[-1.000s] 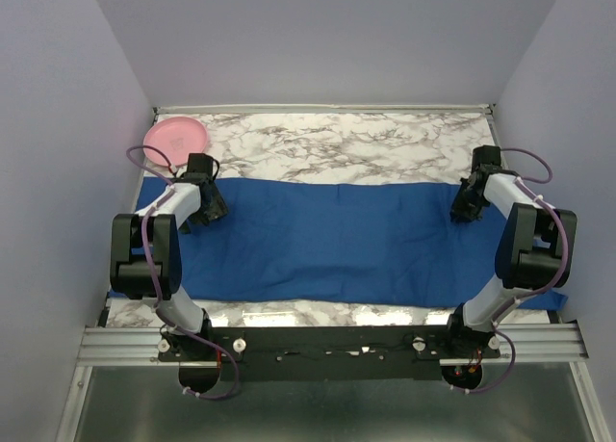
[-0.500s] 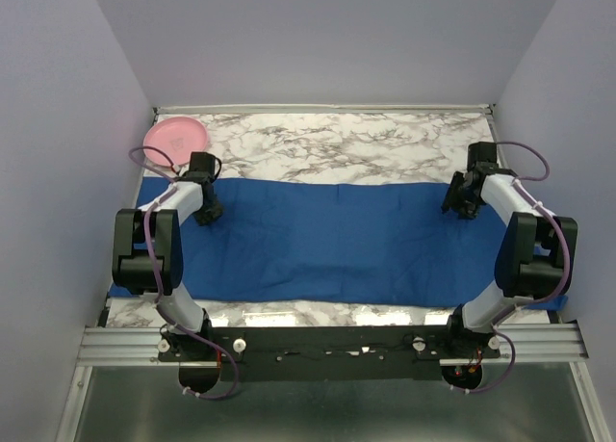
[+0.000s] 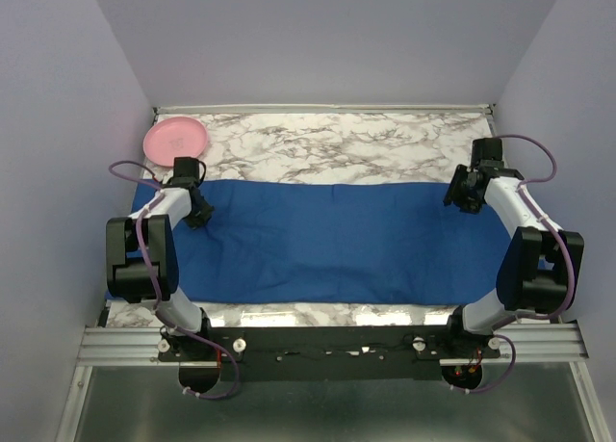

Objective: Open and lay out the surgical kit
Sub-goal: Open the surgical kit at the center of the board.

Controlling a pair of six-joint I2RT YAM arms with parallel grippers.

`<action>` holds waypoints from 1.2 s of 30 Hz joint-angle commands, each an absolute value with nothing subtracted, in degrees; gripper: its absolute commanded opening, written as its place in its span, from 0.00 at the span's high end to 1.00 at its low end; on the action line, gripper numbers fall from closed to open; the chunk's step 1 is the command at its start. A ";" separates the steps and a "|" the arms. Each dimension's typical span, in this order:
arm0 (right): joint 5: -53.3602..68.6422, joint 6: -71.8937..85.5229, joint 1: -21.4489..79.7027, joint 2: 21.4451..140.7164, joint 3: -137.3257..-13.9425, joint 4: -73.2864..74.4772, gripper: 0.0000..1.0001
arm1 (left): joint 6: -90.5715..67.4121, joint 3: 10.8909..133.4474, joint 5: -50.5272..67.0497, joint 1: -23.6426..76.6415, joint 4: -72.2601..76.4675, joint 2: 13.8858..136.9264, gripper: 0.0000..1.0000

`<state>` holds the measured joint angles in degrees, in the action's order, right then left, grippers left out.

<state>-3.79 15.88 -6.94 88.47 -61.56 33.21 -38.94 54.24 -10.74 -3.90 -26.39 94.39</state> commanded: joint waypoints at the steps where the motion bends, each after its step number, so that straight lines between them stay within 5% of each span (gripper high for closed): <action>1: -4.04 15.38 -6.50 87.89 -62.23 32.78 0.46 | -40.25 49.40 -19.33 -8.35 -33.66 94.75 1.00; 17: -2.81 15.38 -4.83 87.89 -62.93 32.43 0.45 | -43.33 46.14 -21.18 -13.01 -34.63 89.30 0.99; 25: -2.20 15.99 -3.52 86.57 -65.12 34.18 0.36 | -43.86 50.36 -17.67 -12.48 -34.89 84.29 0.29; 28: -1.94 16.35 -2.46 85.87 -65.83 34.89 0.31 | -44.73 53.95 -16.88 -10.82 -35.59 83.41 0.10; 31: -1.85 16.70 -1.15 84.99 -65.39 34.72 0.22 | -45.61 59.05 -16.52 -7.49 -36.91 85.16 0.01; 36: -1.76 16.61 1.22 83.68 -63.99 34.10 0.08 | -47.28 68.88 -18.71 -2.64 -39.11 93.14 0.01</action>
<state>-2.74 16.49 -0.86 85.34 -64.25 33.54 -45.15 61.63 -16.05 -6.24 -36.73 87.05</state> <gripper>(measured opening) 0.880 0.987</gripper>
